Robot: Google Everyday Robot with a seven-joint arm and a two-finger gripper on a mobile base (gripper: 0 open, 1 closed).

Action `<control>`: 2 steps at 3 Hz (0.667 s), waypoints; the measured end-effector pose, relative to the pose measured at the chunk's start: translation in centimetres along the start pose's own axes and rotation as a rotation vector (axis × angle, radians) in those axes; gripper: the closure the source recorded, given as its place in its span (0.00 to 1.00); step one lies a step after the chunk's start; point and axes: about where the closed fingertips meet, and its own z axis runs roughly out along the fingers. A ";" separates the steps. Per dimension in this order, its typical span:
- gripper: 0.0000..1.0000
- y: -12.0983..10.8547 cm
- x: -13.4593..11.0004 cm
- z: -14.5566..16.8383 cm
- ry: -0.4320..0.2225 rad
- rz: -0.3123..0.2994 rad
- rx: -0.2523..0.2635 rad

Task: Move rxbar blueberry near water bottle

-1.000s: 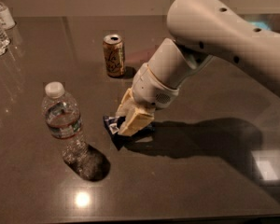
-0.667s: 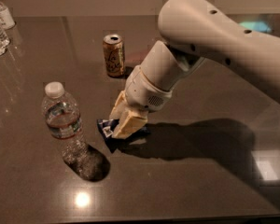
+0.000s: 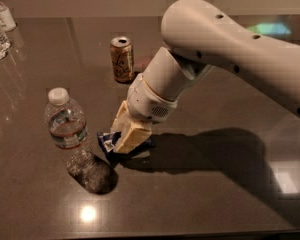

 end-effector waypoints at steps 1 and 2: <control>0.12 0.1 -0.1 0.0 0.002 -0.003 0.001; 0.00 0.2 -0.3 0.0 0.004 -0.006 0.001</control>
Offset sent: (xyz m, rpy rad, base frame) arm -0.0010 0.0007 0.0008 -0.0011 -0.0023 0.0019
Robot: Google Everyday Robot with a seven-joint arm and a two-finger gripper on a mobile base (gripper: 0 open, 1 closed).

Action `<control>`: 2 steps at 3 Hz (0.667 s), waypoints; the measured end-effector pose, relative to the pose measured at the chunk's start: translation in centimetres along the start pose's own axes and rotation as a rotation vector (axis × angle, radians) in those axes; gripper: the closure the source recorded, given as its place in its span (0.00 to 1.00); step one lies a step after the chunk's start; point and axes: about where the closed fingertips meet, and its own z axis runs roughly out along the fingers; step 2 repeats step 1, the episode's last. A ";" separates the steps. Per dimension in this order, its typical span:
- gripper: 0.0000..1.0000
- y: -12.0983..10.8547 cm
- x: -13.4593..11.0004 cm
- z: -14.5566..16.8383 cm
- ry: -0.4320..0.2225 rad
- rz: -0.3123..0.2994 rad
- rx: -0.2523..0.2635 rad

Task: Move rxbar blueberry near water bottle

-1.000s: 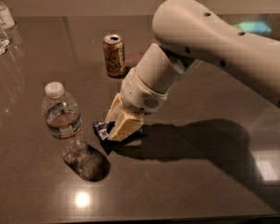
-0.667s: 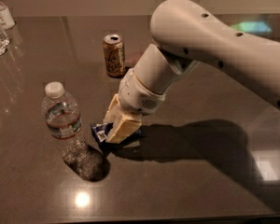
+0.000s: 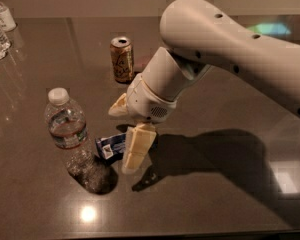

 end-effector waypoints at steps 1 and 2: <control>0.00 0.0 0.0 0.0 0.000 0.000 0.000; 0.00 0.0 0.0 0.0 0.000 0.000 0.000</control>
Offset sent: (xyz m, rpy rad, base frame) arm 0.0000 0.0000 0.0000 0.0000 0.0000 0.0000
